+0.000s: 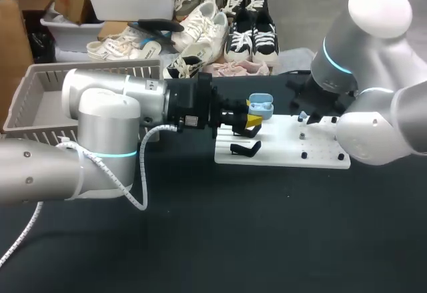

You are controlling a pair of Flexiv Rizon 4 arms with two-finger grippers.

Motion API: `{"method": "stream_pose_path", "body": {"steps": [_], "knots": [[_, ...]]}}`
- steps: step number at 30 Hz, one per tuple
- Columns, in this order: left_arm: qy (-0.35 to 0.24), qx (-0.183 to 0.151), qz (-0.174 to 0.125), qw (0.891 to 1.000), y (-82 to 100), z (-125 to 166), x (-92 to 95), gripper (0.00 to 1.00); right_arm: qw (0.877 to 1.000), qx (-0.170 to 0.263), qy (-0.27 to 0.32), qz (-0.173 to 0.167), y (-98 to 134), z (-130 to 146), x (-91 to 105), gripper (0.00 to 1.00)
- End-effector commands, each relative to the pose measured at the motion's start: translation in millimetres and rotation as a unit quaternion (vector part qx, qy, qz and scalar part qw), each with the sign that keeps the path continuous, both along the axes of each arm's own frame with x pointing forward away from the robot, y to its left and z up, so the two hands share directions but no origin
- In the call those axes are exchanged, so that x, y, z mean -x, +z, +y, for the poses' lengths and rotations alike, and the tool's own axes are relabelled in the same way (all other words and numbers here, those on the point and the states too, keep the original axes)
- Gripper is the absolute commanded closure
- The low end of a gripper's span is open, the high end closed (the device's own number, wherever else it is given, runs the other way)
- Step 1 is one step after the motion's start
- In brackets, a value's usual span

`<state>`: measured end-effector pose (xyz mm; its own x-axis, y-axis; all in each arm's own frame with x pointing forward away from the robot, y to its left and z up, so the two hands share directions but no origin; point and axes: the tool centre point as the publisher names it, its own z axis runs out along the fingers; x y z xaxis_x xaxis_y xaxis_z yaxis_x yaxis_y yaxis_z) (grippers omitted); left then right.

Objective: Pick up each earbud case from the left stands, insert the matching earbuds, close the lid, and place the case in the box.

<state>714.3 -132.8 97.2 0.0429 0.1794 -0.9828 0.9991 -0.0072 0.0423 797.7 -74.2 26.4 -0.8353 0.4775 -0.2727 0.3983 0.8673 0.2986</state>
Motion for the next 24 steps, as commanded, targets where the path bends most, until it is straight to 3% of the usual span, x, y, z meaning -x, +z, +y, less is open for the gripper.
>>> {"method": "stream_pose_path", "body": {"steps": [1, 24], "knots": [[0.002, 0.001, -0.001, 1.000, -0.4, 0.1, 1.2, 1.00, 1.000, 0.000, -0.001, 0.002, 0.2, 0.2, -0.4, 0.62], [0.002, 0.001, -0.001, 1.000, -0.4, 0.1, 1.2, 1.00, 1.000, -0.003, -0.004, 0.006, -3.1, -4.9, -3.2, 0.71]]}}
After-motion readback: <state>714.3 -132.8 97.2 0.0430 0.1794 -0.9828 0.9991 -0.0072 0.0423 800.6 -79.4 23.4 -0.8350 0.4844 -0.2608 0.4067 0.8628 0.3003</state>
